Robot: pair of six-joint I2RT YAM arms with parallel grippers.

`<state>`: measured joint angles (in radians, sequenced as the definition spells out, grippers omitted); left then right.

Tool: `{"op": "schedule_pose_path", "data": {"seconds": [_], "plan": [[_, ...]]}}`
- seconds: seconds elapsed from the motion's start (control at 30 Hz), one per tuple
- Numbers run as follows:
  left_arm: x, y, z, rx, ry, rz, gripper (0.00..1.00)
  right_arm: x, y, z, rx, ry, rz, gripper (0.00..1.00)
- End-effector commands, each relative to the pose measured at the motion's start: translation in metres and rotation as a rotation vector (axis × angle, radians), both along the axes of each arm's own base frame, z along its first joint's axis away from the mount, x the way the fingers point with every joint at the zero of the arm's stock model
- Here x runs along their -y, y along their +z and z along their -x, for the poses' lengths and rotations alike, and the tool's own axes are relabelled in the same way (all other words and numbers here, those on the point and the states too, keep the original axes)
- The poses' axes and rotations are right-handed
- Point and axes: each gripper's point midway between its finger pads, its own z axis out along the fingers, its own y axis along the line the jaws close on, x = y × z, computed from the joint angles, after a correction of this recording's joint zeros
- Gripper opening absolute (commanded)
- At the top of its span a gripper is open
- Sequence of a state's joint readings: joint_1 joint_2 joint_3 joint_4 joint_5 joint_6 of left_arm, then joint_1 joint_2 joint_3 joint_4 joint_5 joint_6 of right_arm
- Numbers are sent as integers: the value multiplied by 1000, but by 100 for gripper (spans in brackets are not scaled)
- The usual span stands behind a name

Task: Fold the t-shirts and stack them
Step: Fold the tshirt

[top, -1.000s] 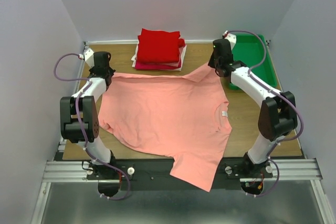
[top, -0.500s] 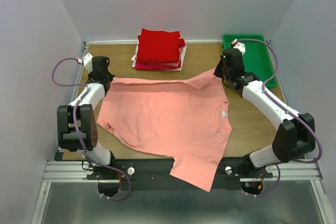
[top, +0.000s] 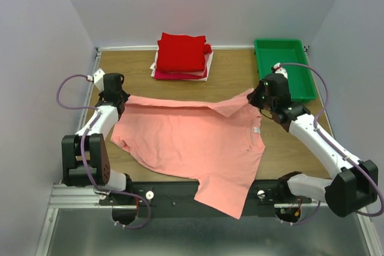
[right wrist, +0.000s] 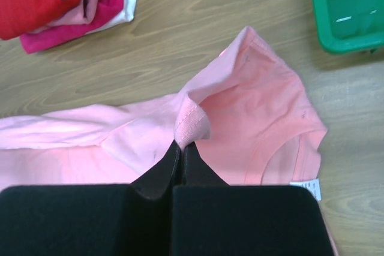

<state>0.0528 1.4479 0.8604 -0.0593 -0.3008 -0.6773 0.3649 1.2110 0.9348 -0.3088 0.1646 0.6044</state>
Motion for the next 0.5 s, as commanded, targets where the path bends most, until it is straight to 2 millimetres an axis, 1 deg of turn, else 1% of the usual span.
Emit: {"op": "schedule_pose_path", "data": {"seconds": [0.0, 0.03, 0.07, 0.1, 0.17, 0.2, 0.27, 0.3, 0.33, 0.37, 0.4, 0.43, 0.47], "plan": [[-5, -1, 13, -12, 12, -18, 0, -6, -7, 22, -42, 25, -75, 0], [-5, 1, 15, -4, 12, -13, 0, -6, -7, 26, -41, 27, -88, 1], [-4, -4, 18, -16, 9, -8, 0, -6, -14, 31, -58, 28, -93, 0], [-3, -3, 20, -12, 7, -5, 0, -6, -17, 35, -67, 31, -99, 0], [-1, -3, 24, -7, 2, 3, 0, -7, -19, 42, -73, 41, -116, 0], [-1, -5, 28, -10, 2, 6, 0, -8, -28, 47, -95, 44, -121, 0], [-1, -5, 31, -8, 8, 6, 0, -7, -31, 53, -99, 43, -132, 0], [-1, -9, 35, -17, 9, 7, 0, -8, -32, 56, -106, 45, -137, 0], [-1, -9, 36, -17, 9, 3, 0, -8, -39, 62, -123, 53, -142, 1], [-2, -11, 38, -21, 11, 3, 0, -8, -37, 65, -117, 58, -152, 1], [-2, -15, 42, -35, 17, -2, 0, -8, -45, 71, -139, 55, -156, 0], [-3, -17, 43, -40, 20, -3, 0, -7, -48, 75, -145, 53, -159, 0], [-4, -19, 44, -45, 22, -4, 0, -12, -49, 80, -157, 76, -182, 0]]}}
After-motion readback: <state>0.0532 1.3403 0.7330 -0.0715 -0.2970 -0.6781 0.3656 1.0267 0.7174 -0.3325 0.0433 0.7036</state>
